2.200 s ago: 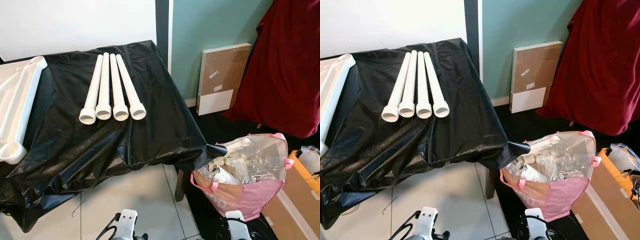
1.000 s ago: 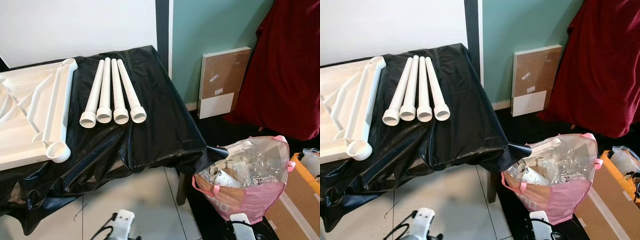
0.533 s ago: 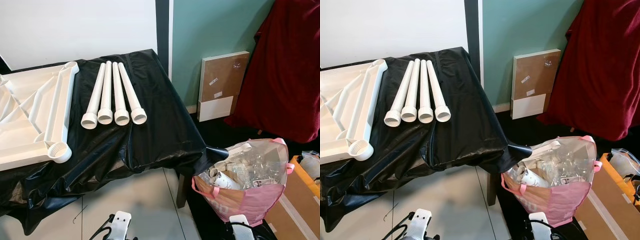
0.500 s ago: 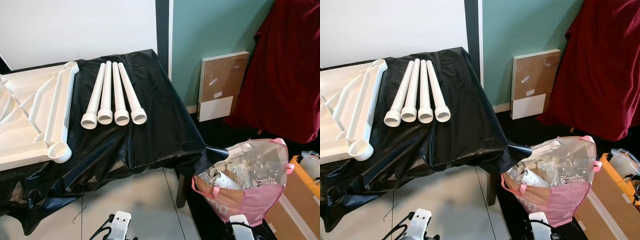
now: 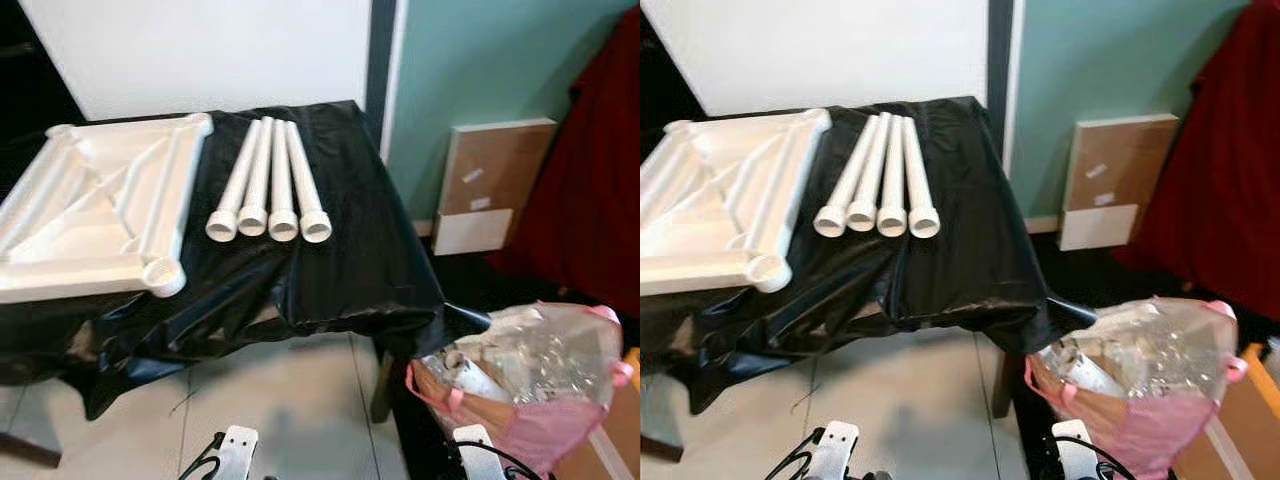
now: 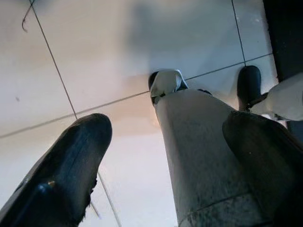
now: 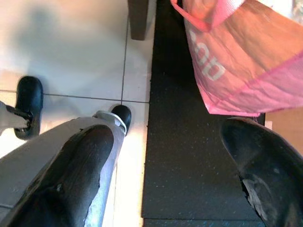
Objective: Building children table
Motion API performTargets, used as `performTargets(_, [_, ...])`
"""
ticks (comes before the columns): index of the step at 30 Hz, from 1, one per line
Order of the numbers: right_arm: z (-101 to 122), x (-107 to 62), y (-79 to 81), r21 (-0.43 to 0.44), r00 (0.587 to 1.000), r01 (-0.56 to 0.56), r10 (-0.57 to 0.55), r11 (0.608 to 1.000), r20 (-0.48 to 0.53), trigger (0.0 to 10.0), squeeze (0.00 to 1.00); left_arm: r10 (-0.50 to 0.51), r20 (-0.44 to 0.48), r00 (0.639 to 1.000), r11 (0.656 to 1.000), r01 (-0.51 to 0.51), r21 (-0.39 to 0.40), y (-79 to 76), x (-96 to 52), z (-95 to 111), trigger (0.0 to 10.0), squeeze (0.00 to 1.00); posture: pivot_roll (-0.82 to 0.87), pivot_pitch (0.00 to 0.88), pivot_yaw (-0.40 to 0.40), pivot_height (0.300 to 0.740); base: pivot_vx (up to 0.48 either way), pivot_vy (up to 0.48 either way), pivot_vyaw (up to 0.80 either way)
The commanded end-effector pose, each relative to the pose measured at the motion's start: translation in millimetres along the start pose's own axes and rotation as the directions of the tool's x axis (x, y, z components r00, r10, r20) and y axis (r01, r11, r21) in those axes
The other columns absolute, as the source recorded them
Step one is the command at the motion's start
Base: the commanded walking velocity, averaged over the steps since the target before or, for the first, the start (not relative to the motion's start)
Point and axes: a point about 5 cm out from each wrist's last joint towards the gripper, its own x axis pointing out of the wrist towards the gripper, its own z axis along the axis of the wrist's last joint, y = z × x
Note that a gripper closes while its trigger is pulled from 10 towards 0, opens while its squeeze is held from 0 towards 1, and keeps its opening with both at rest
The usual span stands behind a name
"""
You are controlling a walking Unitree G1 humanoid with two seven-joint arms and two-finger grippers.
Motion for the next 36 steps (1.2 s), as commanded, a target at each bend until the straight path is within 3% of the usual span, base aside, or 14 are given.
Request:
performTargets(1, [-1,-0.1,3.5,0.005,1.0,-0.012,0.012,1.0,-0.003,10.0,0.0,0.013,-0.034,0.999,0.999,-0.011,0.052,3.4,-1.5,-8,10.0,0.0,-0.14,0.029,0.0,0.74,0.0,0.0,0.0])
performTargets(3, [0,0.1,4.0,0.01,1.0,-0.014,0.014,1.0,-0.001,10.0,0.0,0.013,-0.032,0.999,0.998,-0.011,0.068,4.2,-1.6,-8,10.0,0.0,-0.14,0.029,0.001,0.74,0.0,0.0,0.0])
performTargets(5, [0,0.0,4.4,0.038,1.0,-0.012,0.012,0.999,0.004,10.0,0.0,0.044,-0.021,0.999,0.999,-0.044,-0.019,12.0,-2.6,-7,10.0,0.0,-0.15,0.025,0.007,0.74,0.0,0.0,0.0])
performTargets(12, [-3,-0.9,5.8,0.035,1.0,-0.01,0.01,0.999,-0.001,10.0,0.0,0.087,-0.046,0.995,0.985,-0.093,-0.144,21.1,-5.0,-14,10.0,0.0,-0.13,0.029,0.048,0.74,0.0,0.0,0.0])
performTargets(20, [-9,-2.3,2.9,0.075,1.0,0.025,-0.024,0.997,-0.017,10.0,0.0,0.051,-0.031,0.998,0.989,-0.055,-0.141,8.2,-1.5,-6,10.0,0.0,-0.12,0.033,0.082,0.74,0.0,0.121,0.0])
performTargets(36, [-9,-2.5,6.5,0.065,1.0,0.008,-0.007,0.998,-0.014,10.0,0.0,0.054,-0.045,0.998,0.989,-0.06,-0.135,8.0,-1.8,-9,10.0,0.0,-0.12,0.039,0.06,0.74,0.0,0.351,0.0])
